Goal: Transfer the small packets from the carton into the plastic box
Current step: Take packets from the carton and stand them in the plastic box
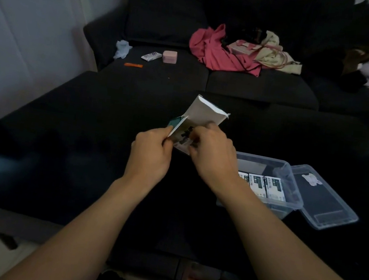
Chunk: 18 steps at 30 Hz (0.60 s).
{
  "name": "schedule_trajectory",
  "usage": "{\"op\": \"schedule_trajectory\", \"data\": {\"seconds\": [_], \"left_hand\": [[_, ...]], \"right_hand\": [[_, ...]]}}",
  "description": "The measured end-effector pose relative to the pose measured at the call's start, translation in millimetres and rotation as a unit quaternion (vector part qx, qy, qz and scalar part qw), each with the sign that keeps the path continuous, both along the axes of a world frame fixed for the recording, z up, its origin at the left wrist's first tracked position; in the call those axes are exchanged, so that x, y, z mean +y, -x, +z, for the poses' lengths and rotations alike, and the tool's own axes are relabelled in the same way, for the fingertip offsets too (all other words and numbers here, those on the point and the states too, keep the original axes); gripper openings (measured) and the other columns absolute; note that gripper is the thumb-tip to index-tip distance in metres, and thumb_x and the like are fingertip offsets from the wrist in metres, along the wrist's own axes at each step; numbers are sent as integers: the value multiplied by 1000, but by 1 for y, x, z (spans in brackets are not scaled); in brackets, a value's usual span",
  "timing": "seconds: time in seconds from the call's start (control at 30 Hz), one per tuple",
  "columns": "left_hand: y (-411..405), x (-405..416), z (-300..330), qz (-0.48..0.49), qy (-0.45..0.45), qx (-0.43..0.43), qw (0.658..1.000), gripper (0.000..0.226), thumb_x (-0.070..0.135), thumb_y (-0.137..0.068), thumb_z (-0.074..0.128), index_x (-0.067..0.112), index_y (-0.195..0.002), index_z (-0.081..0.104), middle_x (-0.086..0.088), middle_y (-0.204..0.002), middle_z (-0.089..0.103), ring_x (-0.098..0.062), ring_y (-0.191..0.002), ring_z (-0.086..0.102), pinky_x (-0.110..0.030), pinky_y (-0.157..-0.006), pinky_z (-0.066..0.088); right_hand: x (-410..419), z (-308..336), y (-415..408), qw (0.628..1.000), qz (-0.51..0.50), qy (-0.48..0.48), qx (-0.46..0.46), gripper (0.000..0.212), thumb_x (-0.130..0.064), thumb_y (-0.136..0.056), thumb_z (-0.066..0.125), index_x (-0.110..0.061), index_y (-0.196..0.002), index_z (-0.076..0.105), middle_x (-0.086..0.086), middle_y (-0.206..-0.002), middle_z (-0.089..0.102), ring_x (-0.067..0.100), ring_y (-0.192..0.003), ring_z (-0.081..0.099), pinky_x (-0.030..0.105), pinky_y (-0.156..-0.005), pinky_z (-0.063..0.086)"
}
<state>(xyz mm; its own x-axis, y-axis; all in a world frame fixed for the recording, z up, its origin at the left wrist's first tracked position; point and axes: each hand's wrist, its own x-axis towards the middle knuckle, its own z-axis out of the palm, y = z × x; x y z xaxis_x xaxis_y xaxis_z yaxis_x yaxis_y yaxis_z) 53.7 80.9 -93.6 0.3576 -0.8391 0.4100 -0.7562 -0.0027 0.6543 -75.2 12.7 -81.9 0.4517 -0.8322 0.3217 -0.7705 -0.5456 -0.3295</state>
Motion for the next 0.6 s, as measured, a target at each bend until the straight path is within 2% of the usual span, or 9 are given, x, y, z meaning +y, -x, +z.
{"op": "schedule_trajectory", "data": {"seconds": [0.1, 0.17, 0.3, 0.37, 0.53, 0.6], "left_hand": [[1, -1, -1, 0, -13, -4, 1000, 27, 11, -100, 53, 22, -113, 74, 9, -81, 67, -2, -66, 62, -13, -57, 42], [2, -2, 0, -3, -23, -2, 1000, 24, 14, -101, 55, 22, -114, 73, 11, -87, 68, 0, -70, 64, -13, -60, 45], [1, -3, 0, -10, -28, -5, 1000, 25, 13, -101, 55, 22, -115, 73, 8, -91, 70, -4, -74, 67, -23, -67, 57], [0, -3, -2, -10, -29, -6, 1000, 24, 13, -100, 54, 21, -113, 73, 6, -88, 70, -8, -72, 67, -28, -66, 58], [0, -3, -2, 4, -39, -15, 999, 26, 12, -100, 52, 20, -109, 75, 7, -81, 67, -5, -65, 61, -13, -55, 40], [1, -2, -1, -1, -49, -13, 999, 25, 12, -101, 52, 20, -107, 75, 8, -79, 65, -3, -62, 60, -12, -49, 40]], "right_hand": [[-1, 0, 2, 1000, -9, 26, 0, 24, -22, -91, 69, -21, -114, 69, 0, -126, 54, 23, -96, 65, 37, -77, 52], [-2, 0, 4, 999, -1, 37, -1, 31, -21, -90, 70, -24, -120, 66, -2, -127, 59, 21, -103, 65, 36, -79, 52], [-3, -1, 4, 1000, 2, 1, -3, 40, -25, -87, 72, -30, -125, 63, -3, -125, 67, 23, -111, 65, 39, -87, 54], [-3, -3, 4, 1000, 0, -11, -8, 41, -27, -87, 73, -30, -126, 61, -3, -123, 69, 24, -111, 66, 39, -88, 53], [-8, -8, 4, 998, 18, -52, -7, 38, -31, -89, 72, -27, -126, 63, -4, -121, 69, 18, -109, 65, 28, -81, 46], [-8, -10, 4, 998, 24, -62, -14, 41, -30, -89, 72, -29, -129, 61, -5, -124, 68, 17, -112, 64, 28, -83, 46]]}}
